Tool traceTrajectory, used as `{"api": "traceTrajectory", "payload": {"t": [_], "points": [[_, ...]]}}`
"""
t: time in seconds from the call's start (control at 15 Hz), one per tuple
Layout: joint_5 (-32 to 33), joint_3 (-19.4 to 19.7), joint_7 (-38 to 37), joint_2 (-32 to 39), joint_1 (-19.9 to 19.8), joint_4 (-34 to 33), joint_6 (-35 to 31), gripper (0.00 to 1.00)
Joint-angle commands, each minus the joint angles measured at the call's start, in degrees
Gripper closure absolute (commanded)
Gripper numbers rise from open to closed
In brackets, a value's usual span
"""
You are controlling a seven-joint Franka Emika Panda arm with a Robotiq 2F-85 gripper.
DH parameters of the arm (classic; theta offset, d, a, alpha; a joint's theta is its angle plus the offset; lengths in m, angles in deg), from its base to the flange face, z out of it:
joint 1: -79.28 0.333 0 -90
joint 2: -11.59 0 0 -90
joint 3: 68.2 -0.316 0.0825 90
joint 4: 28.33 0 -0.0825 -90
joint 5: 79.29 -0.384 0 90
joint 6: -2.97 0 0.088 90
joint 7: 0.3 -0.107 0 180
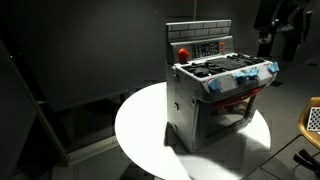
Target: Press a button on the toy stove
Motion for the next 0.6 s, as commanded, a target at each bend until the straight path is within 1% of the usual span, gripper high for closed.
{"api": "traceTrajectory", "payload": {"t": [0.0,0.2,0.53], "points": [[0.82,-0.09,-0.5,0.79,-1.24,-2.61,-0.34,0.0],[1.69,0.29,-0.85,1.63,-2.37,-4.83,-1.74,0.0],[6.14,1.12,-2.06,5.35,-5.27,-9.49,-5.99,0.0]]}}
